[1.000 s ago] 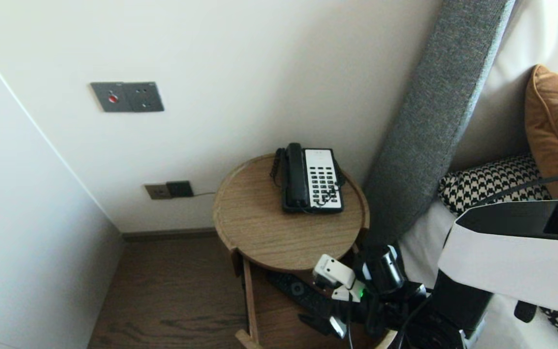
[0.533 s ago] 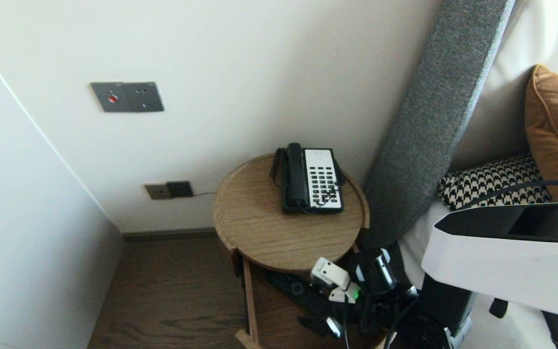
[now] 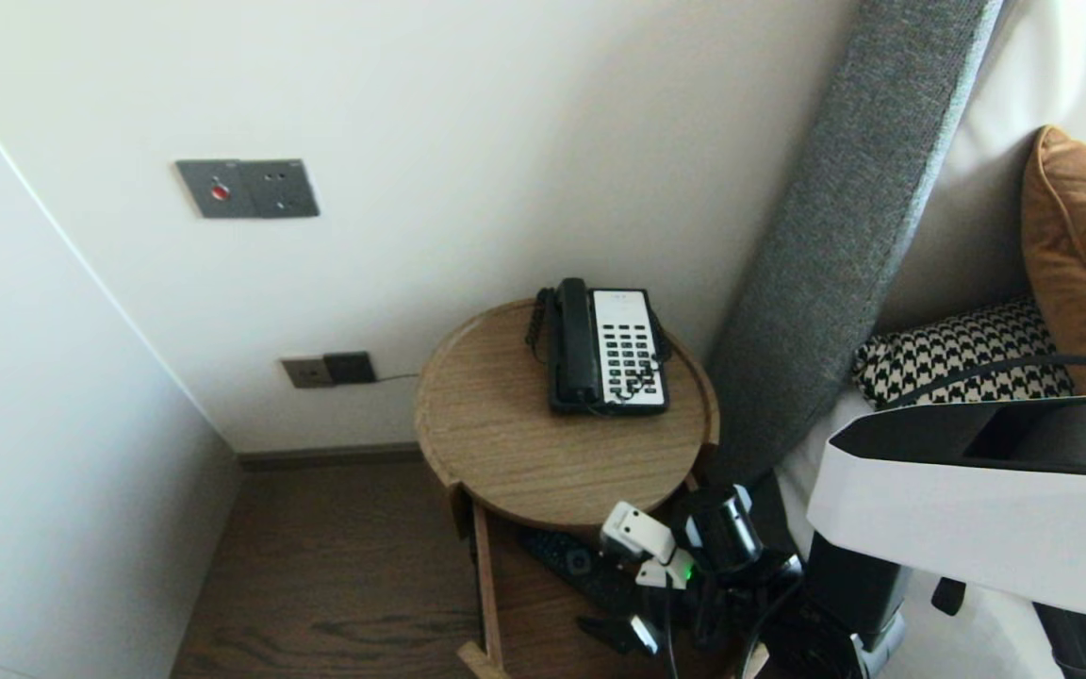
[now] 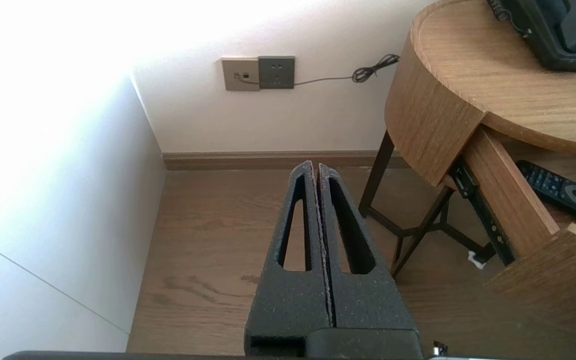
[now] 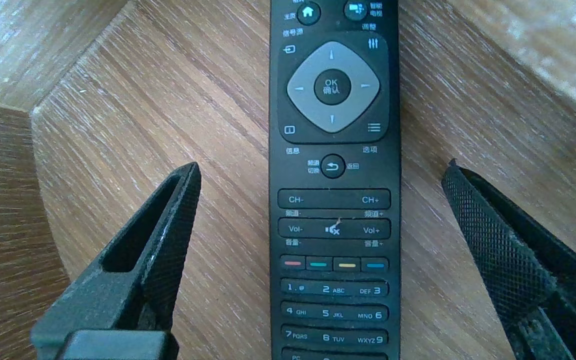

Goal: Take the remote control out of the drawer one by one and place them on the table

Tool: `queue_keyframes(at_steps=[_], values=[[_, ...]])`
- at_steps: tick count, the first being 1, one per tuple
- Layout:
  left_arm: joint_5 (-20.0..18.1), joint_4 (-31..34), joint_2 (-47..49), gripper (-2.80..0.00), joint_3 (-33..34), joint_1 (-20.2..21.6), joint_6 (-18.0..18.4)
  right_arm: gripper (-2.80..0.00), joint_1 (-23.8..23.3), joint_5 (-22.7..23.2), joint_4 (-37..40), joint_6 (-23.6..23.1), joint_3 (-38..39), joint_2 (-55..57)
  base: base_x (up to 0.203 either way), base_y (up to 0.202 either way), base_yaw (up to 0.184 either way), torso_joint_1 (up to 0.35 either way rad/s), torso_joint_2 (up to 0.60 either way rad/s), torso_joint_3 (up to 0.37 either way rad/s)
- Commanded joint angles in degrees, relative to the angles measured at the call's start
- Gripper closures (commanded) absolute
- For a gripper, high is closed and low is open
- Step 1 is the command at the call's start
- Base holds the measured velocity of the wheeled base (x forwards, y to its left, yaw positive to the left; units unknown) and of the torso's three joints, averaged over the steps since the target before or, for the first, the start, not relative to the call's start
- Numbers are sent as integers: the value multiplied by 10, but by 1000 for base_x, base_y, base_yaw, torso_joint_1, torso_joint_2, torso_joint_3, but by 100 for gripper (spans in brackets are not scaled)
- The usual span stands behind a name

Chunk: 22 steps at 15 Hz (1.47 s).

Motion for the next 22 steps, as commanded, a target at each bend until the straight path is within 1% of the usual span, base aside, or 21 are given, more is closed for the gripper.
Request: queue_keyframes(at_steps=[1,2,3,14,22], values=[[0,0,0,0,0,0,0,-280,-1,1,-3,-1,2,2,0,0,0,0,0,0],[0,0,0,0,0,0,0,-188,-1,1,-4,-1,2,2,0,0,0,0,0,0],[0,0,0,0,0,0,0,0,-2,1,-4,-1,1,3,0,0,0,0,0,0],[0,0,0,0,0,0,0,0,-10,2,-4,0,9,-8,0,0,0,0,0,0],[0,0,0,0,0,0,0,0,-8,7,-4,0,51,-74,0,0,0,0,0,0]])
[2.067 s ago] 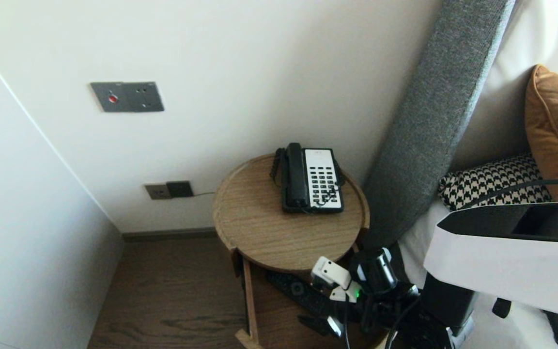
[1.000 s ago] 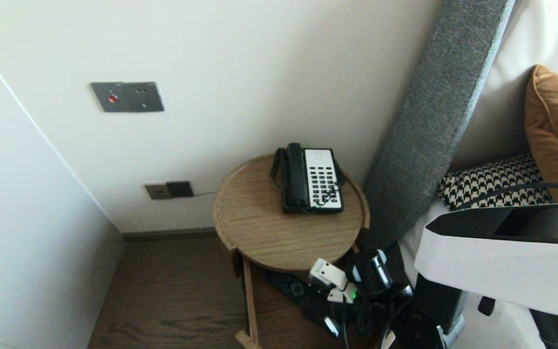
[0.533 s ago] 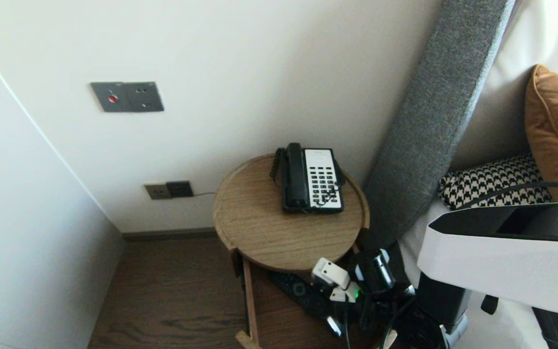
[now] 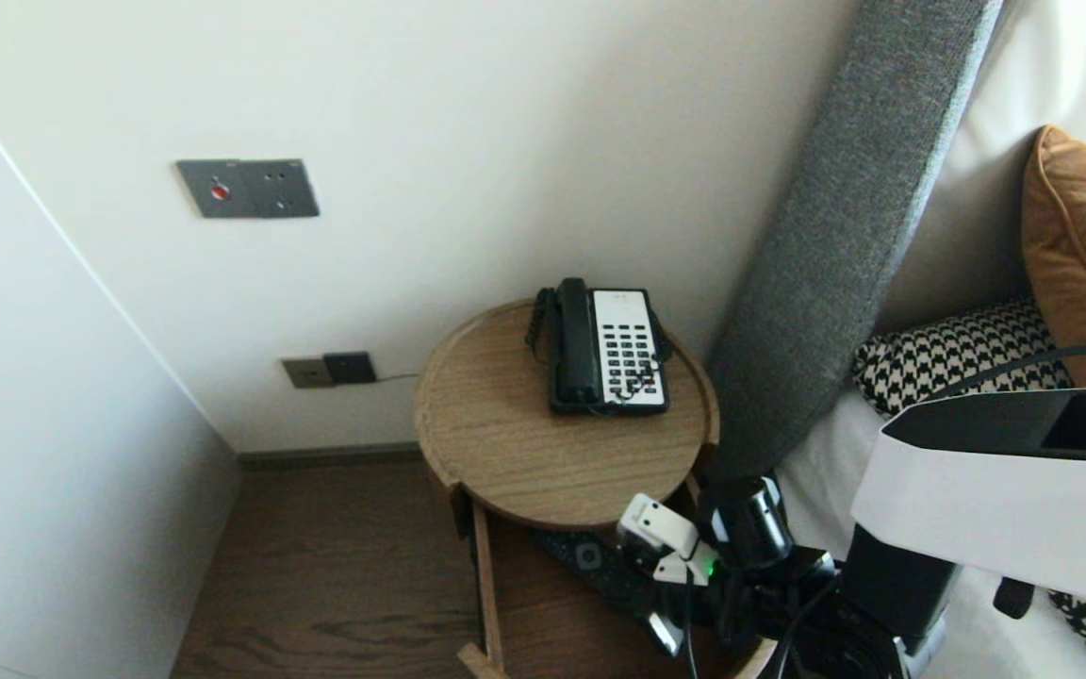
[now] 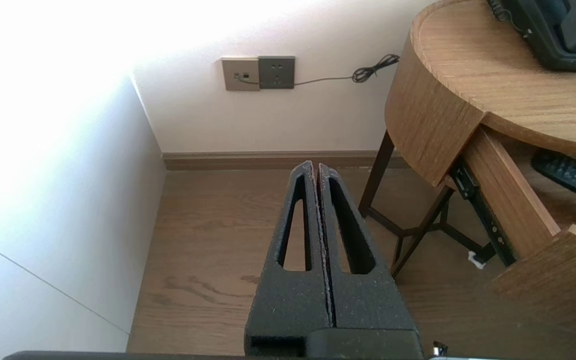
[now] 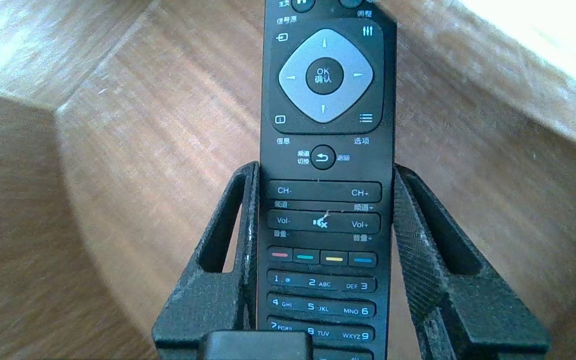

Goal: Take the remote control out of the drawer one by one and place them on the table

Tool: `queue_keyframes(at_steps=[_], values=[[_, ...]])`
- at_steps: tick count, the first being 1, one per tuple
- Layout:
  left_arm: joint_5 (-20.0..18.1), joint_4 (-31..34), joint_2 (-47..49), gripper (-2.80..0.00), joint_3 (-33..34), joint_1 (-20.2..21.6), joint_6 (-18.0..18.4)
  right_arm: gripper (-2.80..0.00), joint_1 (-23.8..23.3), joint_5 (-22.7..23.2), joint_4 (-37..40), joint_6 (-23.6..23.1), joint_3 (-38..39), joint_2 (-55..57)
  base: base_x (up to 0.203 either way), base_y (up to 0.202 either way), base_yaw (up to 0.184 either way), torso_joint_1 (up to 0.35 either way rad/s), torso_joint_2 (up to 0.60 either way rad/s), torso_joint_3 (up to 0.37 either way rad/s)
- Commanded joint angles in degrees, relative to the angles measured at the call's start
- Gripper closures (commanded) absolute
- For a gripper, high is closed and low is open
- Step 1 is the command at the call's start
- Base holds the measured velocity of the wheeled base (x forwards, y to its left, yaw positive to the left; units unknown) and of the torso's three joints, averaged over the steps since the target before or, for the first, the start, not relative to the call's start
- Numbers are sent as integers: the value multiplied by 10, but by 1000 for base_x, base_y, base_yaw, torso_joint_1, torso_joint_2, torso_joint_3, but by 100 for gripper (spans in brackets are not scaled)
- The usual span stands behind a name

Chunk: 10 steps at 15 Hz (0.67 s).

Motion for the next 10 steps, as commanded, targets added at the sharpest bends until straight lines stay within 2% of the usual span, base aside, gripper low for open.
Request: queue_keyframes(at_steps=[1,7,10], values=[[0,0,0,0,0,0,0,0,2,9,-3,-2,21,-24,0,0,0,0,0,0],[0,0,0,0,0,0,0,0,10,53,-4,-10,84,-26,0,0,0,0,0,0],[0,0,0,0,0,0,0,0,7,85,-5,-60,75,-26,0,0,0,0,0,0]])
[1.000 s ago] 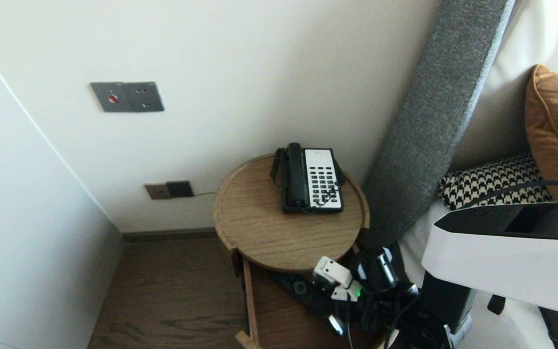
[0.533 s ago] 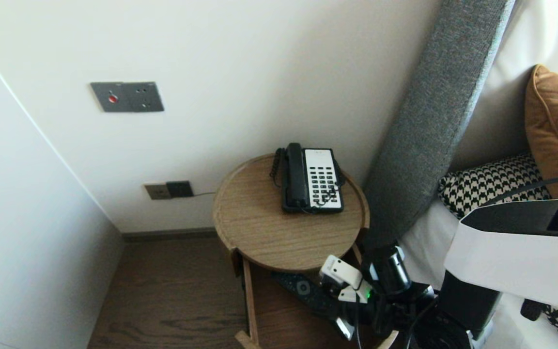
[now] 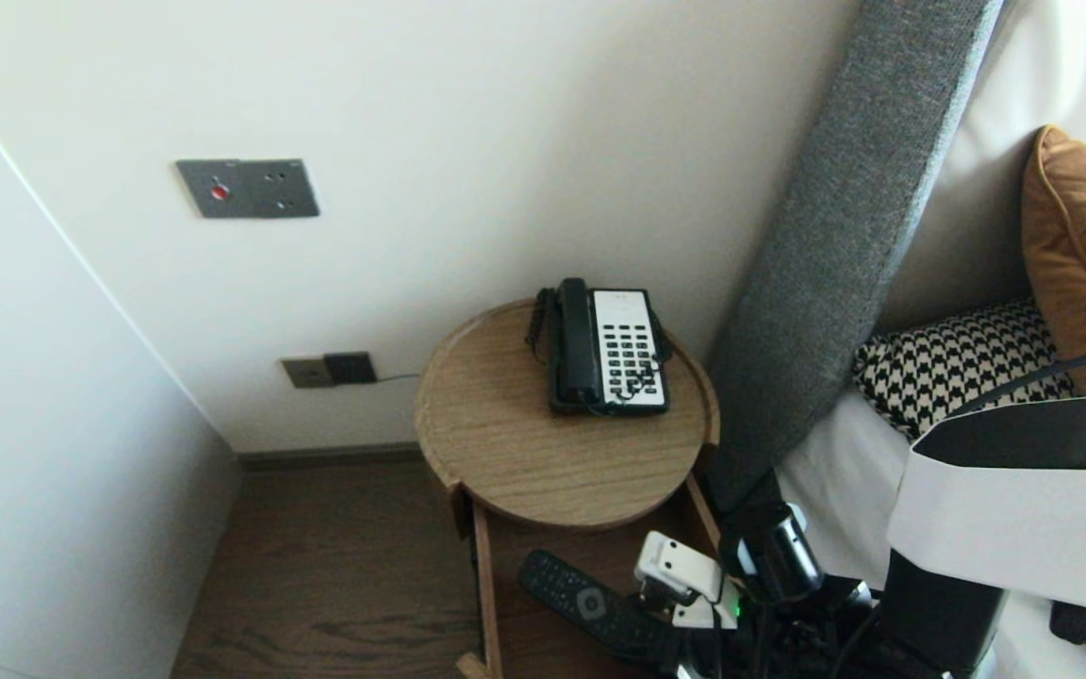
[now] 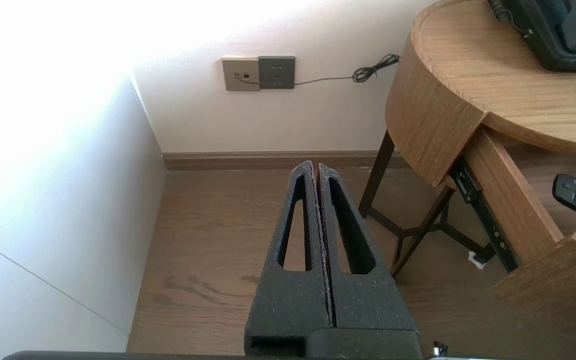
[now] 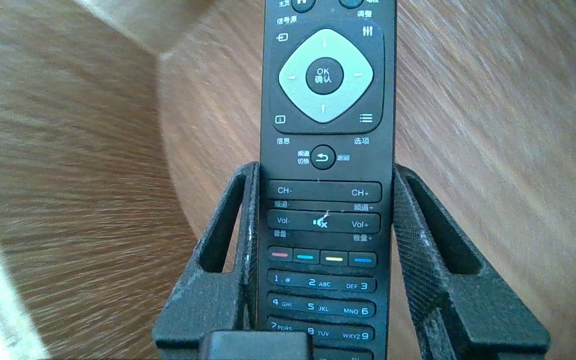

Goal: Take the remote control out of the drawer one by one and place them on the table

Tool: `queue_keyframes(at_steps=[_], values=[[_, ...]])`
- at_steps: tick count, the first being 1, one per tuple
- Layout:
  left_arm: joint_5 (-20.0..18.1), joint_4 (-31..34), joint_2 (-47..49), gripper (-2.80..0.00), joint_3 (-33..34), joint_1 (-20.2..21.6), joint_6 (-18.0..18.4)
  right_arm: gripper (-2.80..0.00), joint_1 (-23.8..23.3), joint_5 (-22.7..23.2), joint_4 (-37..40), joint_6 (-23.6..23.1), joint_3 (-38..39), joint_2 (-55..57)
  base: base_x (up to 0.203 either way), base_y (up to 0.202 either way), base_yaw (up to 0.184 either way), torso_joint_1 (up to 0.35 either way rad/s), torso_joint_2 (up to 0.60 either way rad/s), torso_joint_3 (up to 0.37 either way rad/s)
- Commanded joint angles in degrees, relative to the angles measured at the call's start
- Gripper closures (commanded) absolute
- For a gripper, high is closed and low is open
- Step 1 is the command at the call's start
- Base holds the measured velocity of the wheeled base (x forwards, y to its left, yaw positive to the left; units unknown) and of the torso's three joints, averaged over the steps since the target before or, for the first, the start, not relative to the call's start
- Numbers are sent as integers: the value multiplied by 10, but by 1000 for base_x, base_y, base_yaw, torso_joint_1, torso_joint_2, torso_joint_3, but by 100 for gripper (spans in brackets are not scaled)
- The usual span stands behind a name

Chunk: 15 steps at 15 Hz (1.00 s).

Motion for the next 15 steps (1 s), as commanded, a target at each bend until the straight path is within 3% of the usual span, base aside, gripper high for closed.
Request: queue_keyframes(at_steps=[1,9,15], values=[[0,0,0,0,0,0,0,0,-5,9,-1,-34,-11,1,0,0,0,0,0,0],[0,0,0,0,0,0,0,0,-5,53,1,-114,-42,-1,0,0,0,0,0,0],[0,0,0,0,0,0,0,0,-8,54,0,-128,-28,-31,0,0,0,0,0,0]])
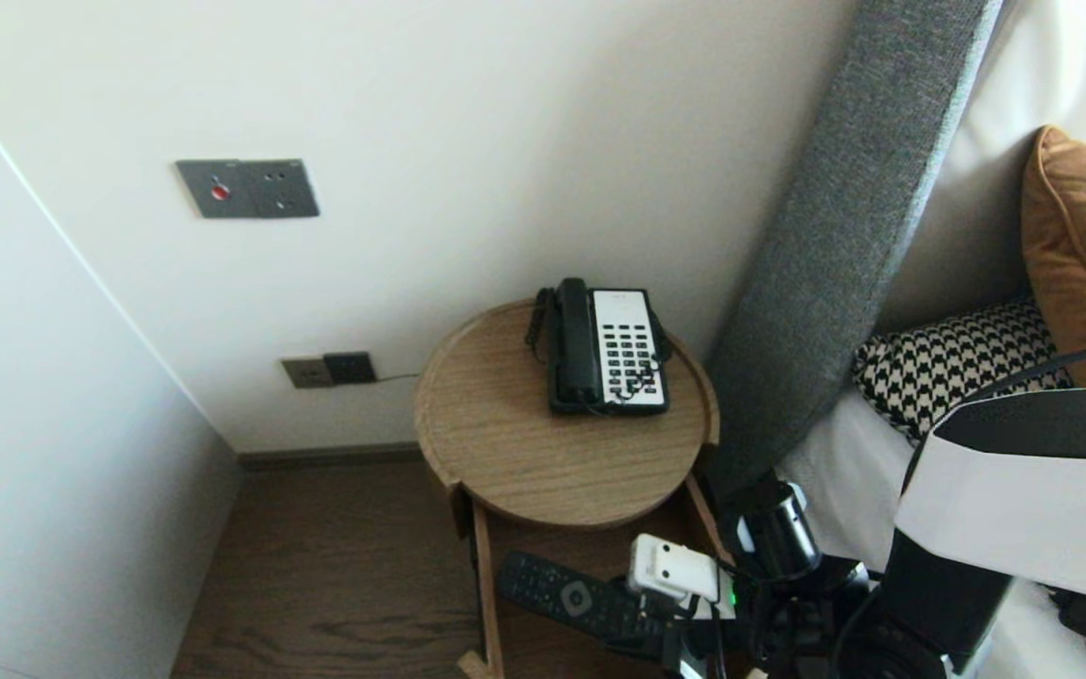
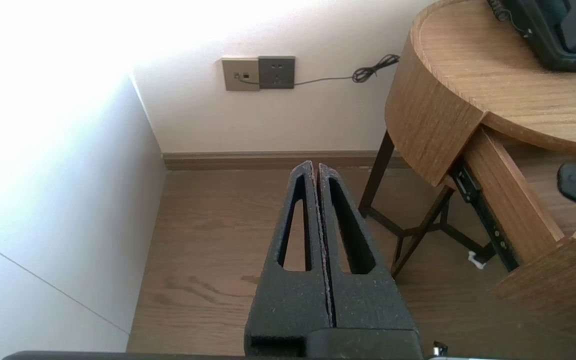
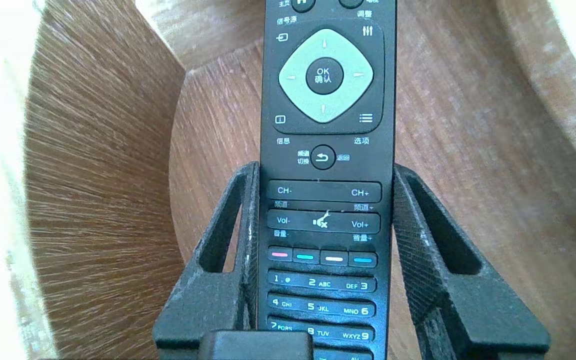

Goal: Take the remote control out of the drawer one by one and place them on the table

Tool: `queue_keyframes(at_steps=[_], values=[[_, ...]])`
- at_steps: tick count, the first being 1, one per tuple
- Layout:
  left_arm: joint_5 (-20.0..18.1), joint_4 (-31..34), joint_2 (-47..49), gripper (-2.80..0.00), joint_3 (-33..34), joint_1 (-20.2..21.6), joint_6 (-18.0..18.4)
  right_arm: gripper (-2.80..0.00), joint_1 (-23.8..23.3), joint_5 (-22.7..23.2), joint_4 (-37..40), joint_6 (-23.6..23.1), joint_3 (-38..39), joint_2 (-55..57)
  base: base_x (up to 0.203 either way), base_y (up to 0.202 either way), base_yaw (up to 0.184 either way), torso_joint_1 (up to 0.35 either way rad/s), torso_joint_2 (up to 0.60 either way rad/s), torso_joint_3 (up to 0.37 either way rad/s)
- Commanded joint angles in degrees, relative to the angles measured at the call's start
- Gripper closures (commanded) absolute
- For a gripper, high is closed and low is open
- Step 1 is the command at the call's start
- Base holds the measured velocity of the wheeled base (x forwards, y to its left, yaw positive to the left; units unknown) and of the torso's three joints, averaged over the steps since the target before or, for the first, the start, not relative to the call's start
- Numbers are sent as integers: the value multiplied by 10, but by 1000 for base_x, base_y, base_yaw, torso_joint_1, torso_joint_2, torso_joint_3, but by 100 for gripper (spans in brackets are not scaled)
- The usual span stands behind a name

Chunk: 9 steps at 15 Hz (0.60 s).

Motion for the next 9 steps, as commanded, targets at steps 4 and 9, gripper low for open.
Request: queue_keyframes(at_steps=[4,9], values=[[0,0,0,0,0,0,-1,0,-3,0,-5,-2,8,-36,0,0,0,0,0,0],[0,0,0,0,0,0,-1,0,-18,0,-3,2,-2,-61,0,0,0,0,0,0]])
